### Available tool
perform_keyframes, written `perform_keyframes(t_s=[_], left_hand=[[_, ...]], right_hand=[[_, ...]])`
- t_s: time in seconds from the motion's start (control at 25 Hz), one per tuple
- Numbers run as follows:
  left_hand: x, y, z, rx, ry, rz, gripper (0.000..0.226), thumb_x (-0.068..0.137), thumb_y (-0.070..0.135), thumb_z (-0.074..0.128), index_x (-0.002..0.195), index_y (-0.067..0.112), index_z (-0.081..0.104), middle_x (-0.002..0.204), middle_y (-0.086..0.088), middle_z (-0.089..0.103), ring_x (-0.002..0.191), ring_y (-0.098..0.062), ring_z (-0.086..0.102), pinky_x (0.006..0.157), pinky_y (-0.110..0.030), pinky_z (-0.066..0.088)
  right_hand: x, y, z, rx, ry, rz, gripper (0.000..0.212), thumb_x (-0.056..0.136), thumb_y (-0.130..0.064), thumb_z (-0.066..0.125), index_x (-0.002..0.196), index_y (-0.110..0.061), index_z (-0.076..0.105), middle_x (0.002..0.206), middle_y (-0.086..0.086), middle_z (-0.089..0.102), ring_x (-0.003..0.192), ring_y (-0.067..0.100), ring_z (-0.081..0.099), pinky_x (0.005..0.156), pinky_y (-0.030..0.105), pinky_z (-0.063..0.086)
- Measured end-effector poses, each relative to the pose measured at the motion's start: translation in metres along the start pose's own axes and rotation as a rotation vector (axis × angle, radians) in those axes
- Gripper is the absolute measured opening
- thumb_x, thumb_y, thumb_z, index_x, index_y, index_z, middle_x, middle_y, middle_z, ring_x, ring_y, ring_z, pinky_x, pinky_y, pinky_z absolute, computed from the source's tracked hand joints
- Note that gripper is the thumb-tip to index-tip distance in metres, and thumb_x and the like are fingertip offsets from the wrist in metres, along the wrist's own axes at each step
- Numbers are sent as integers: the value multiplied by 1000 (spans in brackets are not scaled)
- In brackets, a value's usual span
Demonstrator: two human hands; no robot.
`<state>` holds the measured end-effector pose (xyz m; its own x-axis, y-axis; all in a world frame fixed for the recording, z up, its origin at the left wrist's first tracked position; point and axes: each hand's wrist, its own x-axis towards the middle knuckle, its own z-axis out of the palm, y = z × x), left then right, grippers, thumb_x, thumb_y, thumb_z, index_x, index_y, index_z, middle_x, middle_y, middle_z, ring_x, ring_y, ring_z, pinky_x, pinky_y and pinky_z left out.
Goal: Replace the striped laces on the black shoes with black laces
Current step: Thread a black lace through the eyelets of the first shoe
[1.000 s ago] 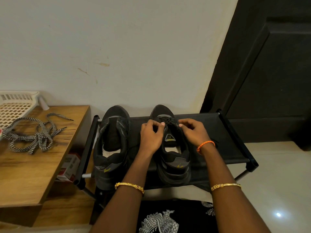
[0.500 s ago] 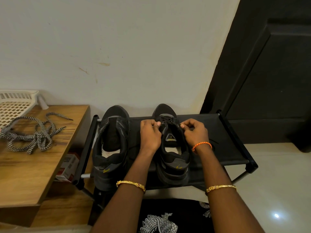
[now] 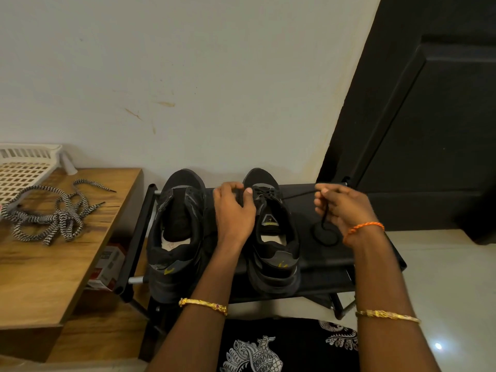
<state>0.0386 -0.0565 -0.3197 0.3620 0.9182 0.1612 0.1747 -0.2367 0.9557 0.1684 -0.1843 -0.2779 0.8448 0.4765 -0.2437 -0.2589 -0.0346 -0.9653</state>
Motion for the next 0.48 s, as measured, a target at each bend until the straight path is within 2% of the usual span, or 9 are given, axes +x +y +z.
perform_keyframes(t_s=[0.04, 0.12, 0.2, 0.24, 0.36, 0.48], left_hand=[[-3, 8, -1, -96, -34, 49, 8, 93, 19, 57, 99, 22, 52, 106, 4, 54, 88, 1, 55, 75, -14, 44], [-13, 24, 1, -262, -219, 95, 14, 93, 16, 57, 105, 23, 55, 102, 3, 64, 91, 3, 61, 78, -14, 50], [-25, 36, 7, -330, -439, 104, 19, 95, 14, 54, 114, 19, 56, 98, 0, 67, 92, -10, 64, 84, -22, 51], [-29, 40, 10, -335, -511, 111, 16, 96, 15, 52, 111, 19, 58, 89, 1, 67, 83, -13, 64, 80, -24, 51], [-29, 43, 4, -293, -537, 101, 14, 97, 18, 51, 91, 23, 63, 64, 2, 62, 60, -10, 58, 68, -26, 48], [-17, 38, -12, -247, -466, 60, 20, 96, 24, 53, 84, 20, 69, 63, 10, 64, 53, -1, 52, 58, -18, 45]], right_hand=[[-7, -12, -1, 62, -72, 3, 20, 95, 2, 47, 100, -3, 65, 77, 4, 63, 67, 10, 63, 60, 19, 56], [-22, -29, 5, 177, -239, -13, 28, 94, 10, 41, 97, -5, 65, 83, 7, 68, 77, 14, 69, 70, 24, 59], [-34, -35, 18, 242, -363, -48, 32, 91, 15, 39, 99, -4, 64, 88, 9, 70, 84, 17, 71, 76, 27, 59], [-37, -33, 23, 245, -378, -81, 30, 90, 15, 41, 100, -3, 63, 90, 10, 70, 85, 17, 71, 77, 28, 58], [-34, -23, 29, 223, -274, -187, 20, 87, 9, 54, 96, -5, 65, 90, 9, 68, 85, 17, 70, 75, 27, 59], [-20, -9, 21, 144, -85, -239, 18, 85, 4, 62, 92, -11, 68, 91, 6, 69, 88, 17, 68, 76, 28, 57]])
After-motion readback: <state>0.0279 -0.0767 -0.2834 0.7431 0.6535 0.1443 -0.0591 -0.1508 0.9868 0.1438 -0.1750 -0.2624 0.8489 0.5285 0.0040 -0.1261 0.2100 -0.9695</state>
